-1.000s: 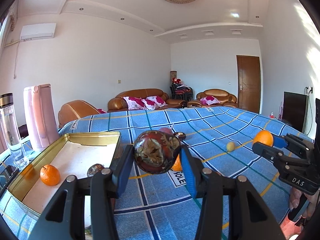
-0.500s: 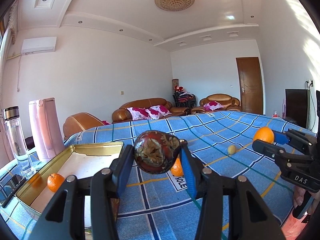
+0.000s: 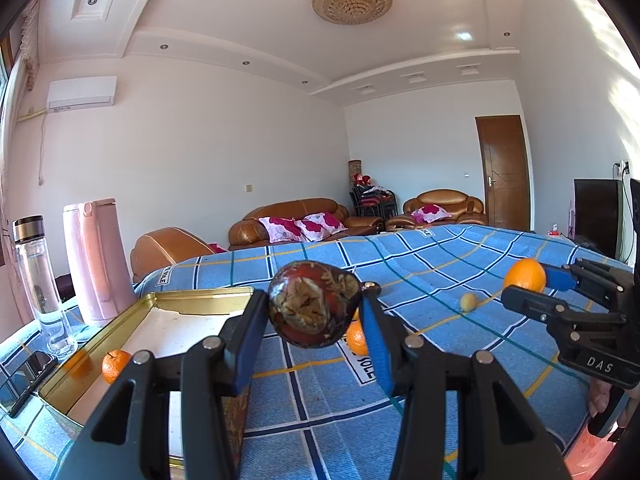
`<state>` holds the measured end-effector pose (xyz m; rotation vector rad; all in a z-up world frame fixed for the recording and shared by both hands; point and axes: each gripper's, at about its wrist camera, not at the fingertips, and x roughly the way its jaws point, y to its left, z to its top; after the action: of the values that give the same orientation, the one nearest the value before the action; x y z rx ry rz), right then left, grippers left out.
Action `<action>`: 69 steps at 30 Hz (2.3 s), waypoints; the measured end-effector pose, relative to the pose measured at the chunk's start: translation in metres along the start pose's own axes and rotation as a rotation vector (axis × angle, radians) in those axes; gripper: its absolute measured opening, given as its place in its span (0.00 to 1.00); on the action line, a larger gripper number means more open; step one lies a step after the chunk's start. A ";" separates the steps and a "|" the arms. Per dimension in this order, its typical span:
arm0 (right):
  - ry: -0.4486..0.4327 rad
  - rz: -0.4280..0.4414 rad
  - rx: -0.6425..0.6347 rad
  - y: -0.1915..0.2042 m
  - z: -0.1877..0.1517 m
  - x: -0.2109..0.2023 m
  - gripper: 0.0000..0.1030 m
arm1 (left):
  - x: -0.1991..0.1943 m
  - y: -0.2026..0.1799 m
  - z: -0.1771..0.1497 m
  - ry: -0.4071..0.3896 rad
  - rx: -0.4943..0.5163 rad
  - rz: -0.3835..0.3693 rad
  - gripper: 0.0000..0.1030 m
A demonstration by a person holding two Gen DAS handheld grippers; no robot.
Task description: Organize fruits
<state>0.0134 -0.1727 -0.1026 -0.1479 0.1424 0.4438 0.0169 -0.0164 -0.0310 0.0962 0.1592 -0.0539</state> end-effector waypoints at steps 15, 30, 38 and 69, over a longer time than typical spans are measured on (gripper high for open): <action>0.017 0.078 -0.032 0.026 0.027 0.015 0.41 | -0.002 0.018 0.008 0.021 -0.009 0.044 0.47; 0.044 0.203 -0.122 0.083 0.053 0.039 0.42 | 0.002 0.058 0.005 0.086 -0.071 0.127 0.47; 0.056 0.247 -0.140 0.102 0.066 0.054 0.42 | 0.005 0.079 0.000 0.116 -0.100 0.166 0.47; 0.112 0.349 -0.180 0.145 0.082 0.107 0.42 | 0.022 0.143 -0.016 0.261 -0.141 0.308 0.47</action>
<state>0.0543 0.0154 -0.0559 -0.3280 0.2404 0.7971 0.0448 0.1261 -0.0375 -0.0145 0.4064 0.2777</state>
